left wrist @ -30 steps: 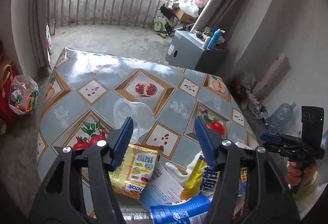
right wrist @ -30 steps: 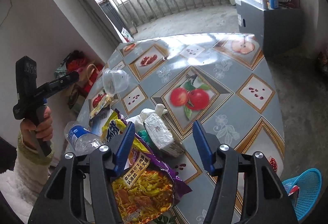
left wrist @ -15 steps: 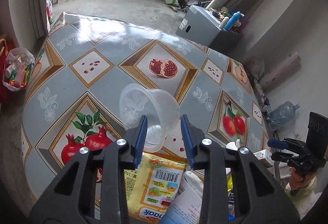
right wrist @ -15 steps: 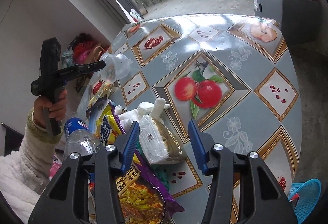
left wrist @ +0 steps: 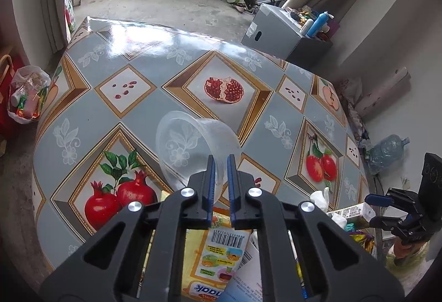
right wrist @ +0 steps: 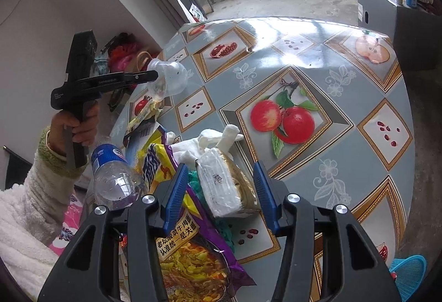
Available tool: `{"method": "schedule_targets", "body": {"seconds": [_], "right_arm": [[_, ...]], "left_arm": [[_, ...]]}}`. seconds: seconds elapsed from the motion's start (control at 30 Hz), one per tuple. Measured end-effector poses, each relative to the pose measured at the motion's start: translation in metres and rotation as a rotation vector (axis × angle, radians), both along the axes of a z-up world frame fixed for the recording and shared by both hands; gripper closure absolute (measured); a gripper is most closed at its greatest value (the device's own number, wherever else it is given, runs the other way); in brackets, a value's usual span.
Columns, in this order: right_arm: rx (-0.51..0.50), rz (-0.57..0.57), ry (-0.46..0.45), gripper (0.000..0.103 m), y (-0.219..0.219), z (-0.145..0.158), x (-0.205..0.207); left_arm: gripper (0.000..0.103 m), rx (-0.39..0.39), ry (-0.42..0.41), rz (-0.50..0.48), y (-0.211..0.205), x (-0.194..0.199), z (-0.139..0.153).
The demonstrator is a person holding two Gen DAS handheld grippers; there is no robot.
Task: Collect trash
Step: 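Grasp the clear container rim with the left gripper while the right grasps the packaged box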
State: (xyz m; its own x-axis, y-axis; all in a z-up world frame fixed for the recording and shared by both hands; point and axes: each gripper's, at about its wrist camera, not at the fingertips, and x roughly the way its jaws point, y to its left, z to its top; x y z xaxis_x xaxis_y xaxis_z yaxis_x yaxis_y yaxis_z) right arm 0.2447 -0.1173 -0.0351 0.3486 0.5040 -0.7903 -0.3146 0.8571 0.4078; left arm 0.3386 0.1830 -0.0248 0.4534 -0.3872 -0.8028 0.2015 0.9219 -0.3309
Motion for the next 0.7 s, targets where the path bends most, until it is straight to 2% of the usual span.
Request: {"method": "schedule_targets", "body": {"seconds": [0.1,0.37,0.7], "right_arm": [[-0.020,0.012,-0.004,0.055,0.004,-0.001,-0.001],[-0.025,0.002,0.014,0.069,0.002,-0.008,0.002],[-0.055,-0.020,-0.024,0.074,0.003,-0.002,-0.003]], "left_arm": [[0.099,0.005,-0.004,-0.002,-0.001,-0.001,0.001],[0.099,0.027,-0.043,-0.018,-0.007,-0.006,0.008],[0.099,0.042,-0.114,-0.033,-0.013,-0.019,0.027]]}}
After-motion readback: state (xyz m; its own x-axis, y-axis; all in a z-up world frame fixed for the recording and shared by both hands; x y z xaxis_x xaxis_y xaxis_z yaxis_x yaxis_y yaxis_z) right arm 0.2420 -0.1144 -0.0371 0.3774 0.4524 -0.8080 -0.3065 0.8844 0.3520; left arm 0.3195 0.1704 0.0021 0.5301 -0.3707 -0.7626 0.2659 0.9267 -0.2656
